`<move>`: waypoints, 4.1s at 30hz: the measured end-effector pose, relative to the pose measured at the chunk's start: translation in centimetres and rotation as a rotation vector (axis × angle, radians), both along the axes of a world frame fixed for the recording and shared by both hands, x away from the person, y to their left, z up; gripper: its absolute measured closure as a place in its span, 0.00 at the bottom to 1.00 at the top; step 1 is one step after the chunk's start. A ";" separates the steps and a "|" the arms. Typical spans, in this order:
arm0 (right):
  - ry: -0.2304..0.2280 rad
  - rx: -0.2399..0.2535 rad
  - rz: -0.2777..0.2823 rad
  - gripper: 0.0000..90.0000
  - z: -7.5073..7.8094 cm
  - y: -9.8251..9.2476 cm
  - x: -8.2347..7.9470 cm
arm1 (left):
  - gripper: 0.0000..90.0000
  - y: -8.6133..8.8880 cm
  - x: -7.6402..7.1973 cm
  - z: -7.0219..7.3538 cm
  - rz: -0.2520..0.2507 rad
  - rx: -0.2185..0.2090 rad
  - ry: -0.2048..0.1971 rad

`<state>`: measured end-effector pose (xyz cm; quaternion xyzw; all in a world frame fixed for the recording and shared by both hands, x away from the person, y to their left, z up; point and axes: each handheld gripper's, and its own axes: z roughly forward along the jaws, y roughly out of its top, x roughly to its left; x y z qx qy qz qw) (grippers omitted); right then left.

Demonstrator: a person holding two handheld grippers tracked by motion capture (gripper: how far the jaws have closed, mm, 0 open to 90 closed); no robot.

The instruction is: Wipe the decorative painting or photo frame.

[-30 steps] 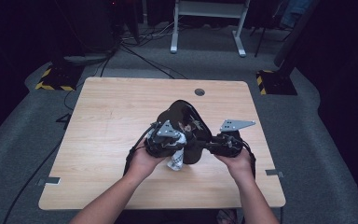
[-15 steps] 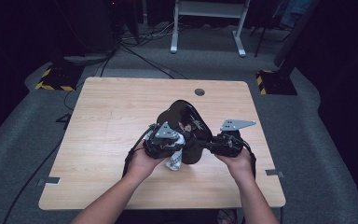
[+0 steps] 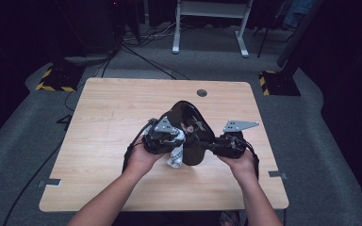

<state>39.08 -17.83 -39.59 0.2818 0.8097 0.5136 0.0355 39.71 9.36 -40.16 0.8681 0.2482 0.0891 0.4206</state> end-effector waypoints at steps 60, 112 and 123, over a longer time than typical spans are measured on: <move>0.013 0.004 0.058 0.84 0.0 -0.7 0.0 | 0.81 2.5 1.1 -2.2 -0.110 -0.109 0.085; 0.028 0.015 0.081 0.84 -0.1 -1.2 0.2 | 0.81 4.3 2.7 -0.5 -0.133 -0.151 0.069; 0.027 0.012 0.079 0.83 0.0 -1.0 0.2 | 0.81 4.5 2.6 -2.5 -0.123 -0.113 0.116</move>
